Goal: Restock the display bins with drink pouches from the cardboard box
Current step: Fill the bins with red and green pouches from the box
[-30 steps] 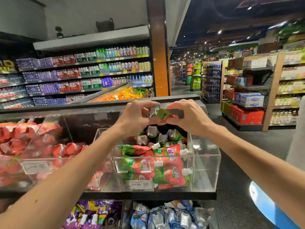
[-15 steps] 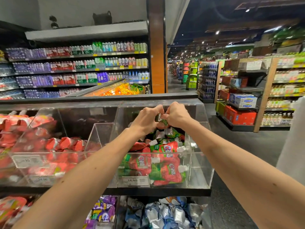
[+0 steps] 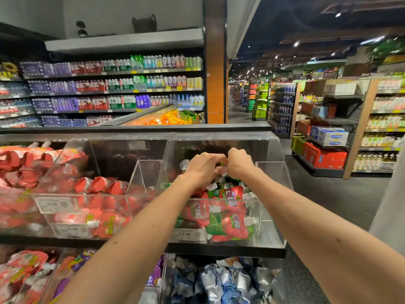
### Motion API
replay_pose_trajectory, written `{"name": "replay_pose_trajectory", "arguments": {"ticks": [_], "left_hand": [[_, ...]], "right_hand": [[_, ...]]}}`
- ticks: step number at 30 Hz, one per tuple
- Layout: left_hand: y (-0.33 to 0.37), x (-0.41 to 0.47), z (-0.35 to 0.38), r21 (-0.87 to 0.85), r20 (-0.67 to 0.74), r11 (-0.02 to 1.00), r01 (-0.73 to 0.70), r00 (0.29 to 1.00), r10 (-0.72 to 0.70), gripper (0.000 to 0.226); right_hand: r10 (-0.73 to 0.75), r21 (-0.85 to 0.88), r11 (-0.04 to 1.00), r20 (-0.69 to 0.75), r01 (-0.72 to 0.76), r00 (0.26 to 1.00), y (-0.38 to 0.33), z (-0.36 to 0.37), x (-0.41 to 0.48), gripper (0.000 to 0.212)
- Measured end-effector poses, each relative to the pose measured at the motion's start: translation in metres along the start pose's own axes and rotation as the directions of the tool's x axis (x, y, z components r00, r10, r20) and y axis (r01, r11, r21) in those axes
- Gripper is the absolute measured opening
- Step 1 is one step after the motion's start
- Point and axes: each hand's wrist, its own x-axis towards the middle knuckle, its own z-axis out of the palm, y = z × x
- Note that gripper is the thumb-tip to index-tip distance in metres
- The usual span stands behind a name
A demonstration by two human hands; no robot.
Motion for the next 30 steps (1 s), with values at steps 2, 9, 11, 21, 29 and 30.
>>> {"name": "replay_pose_trajectory", "arguments": {"ticks": [2, 9, 11, 21, 29, 30], "left_hand": [[0.001, 0.004, 0.001, 0.056, -0.027, 0.996, 0.063, 0.998, -0.061, 0.026], [0.011, -0.002, 0.000, 0.115, 0.053, 0.977, 0.181, 0.981, -0.188, 0.040], [0.015, -0.010, -0.007, 0.065, 0.072, 0.978, 0.196, 0.977, -0.201, 0.047], [0.097, -0.122, -0.068, -0.470, -0.303, 0.882, 0.025, 0.934, -0.188, 0.012], [0.285, -0.205, 0.074, -0.613, -0.078, 0.694, -0.377, 0.903, 0.422, 0.025], [0.315, -0.213, 0.100, -0.614, -0.028, 0.673, -0.413, 0.863, 0.505, 0.027]], "right_hand": [[0.000, 0.008, 1.000, -0.024, 0.001, 1.000, 0.000, 0.005, -0.002, 0.029], [0.000, 0.108, 0.994, 0.038, -0.005, 0.999, 0.007, 0.005, -0.010, 0.034], [-0.029, 0.156, 0.987, 0.040, 0.022, 0.999, 0.008, 0.000, -0.014, 0.036], [-0.238, 0.416, 0.836, -0.309, 0.356, 0.921, 0.073, -0.044, -0.184, 0.027], [0.433, 0.444, 0.858, -0.350, -0.259, 0.831, 0.264, 0.018, -0.446, 0.019], [0.520, 0.422, 0.828, -0.333, -0.369, 0.787, 0.286, 0.024, -0.479, 0.019]]}}
